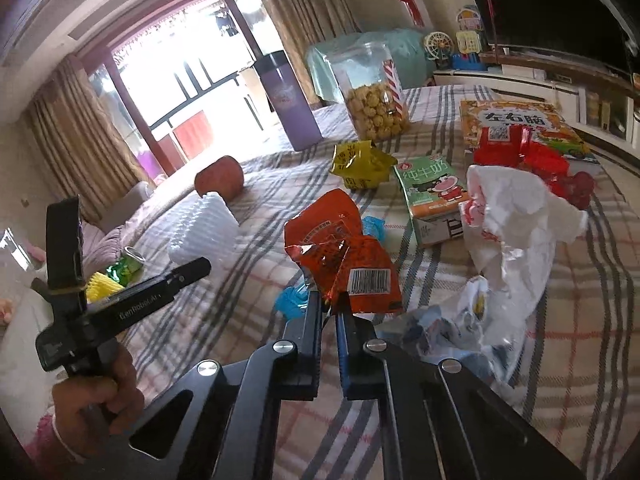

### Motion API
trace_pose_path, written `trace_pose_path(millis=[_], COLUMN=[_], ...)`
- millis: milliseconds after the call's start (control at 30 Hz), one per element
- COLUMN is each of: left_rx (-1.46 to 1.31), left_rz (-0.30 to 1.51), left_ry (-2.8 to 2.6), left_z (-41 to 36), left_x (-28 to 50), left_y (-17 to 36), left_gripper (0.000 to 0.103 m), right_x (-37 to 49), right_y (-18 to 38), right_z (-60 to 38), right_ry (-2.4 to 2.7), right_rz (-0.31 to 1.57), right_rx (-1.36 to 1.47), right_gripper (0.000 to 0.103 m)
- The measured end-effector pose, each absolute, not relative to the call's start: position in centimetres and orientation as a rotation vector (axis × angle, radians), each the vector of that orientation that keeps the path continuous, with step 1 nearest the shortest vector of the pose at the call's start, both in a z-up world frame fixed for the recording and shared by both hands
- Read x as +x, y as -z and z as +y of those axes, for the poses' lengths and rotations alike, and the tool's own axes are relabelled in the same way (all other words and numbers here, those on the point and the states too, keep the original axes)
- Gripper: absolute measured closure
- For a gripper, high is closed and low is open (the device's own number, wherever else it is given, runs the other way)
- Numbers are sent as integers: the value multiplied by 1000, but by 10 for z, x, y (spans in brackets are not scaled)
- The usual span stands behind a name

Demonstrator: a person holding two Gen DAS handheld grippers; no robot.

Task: Collect trash
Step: 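Grasp the orange snack bag with the right tool while the left tool grasps the white foam net sleeve, then carry the orange bag and foam net sleeve with both tools over the bin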

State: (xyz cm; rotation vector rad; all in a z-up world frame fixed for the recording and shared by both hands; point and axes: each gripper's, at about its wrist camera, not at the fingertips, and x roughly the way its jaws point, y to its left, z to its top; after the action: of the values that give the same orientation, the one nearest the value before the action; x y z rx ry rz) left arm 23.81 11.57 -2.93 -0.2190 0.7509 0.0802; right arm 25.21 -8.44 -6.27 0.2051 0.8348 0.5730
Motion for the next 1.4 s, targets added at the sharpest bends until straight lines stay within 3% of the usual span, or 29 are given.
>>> trace_pose_path(millis=[567, 1400], left_rx=[-180, -71], left_rz=[740, 711], left_ry=[77, 287], left_z=[48, -48], left_x=[171, 167], left_y=[13, -16], left_gripper=[86, 86], right_x=[208, 172], right_y=[36, 21], right_z=[-137, -266], right_ry=[-567, -363], right_rz=[785, 708], right_rx=[281, 372], right_gripper=[97, 99])
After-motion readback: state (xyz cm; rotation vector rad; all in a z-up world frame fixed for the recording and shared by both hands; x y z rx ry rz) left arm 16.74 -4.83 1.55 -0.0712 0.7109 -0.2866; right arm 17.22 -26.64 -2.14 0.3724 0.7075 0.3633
